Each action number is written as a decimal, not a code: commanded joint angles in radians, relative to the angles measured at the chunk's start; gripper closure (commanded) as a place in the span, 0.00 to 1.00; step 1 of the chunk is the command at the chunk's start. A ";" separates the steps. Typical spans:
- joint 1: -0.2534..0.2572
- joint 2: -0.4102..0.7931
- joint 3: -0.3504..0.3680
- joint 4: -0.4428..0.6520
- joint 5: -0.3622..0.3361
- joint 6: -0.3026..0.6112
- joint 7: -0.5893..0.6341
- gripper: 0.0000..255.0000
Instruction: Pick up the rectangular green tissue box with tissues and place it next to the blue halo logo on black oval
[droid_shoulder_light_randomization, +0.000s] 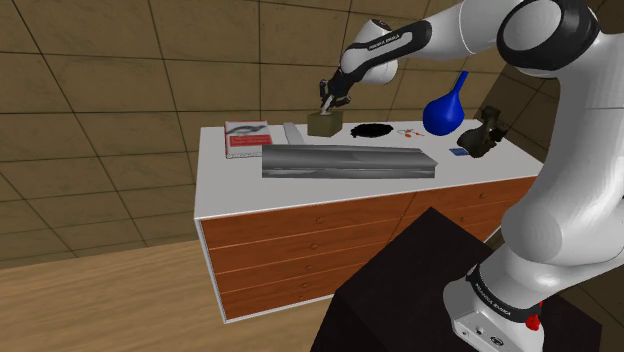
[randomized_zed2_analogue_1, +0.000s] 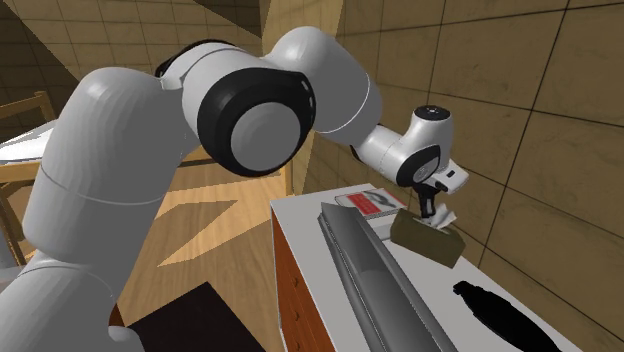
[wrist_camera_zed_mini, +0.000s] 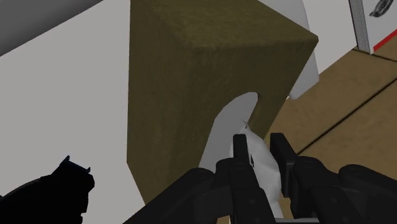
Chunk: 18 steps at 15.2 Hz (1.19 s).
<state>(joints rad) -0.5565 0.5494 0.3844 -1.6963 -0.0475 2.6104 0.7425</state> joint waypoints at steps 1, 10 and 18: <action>-0.006 0.023 -0.013 -0.012 -0.004 0.008 0.000 1.00; -0.003 0.023 -0.013 -0.007 -0.006 0.004 0.004 0.00; -0.055 -0.092 0.021 -0.068 0.037 -0.051 -0.026 0.00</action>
<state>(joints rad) -0.6051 0.4710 0.4014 -1.7552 -0.0159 2.5653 0.7206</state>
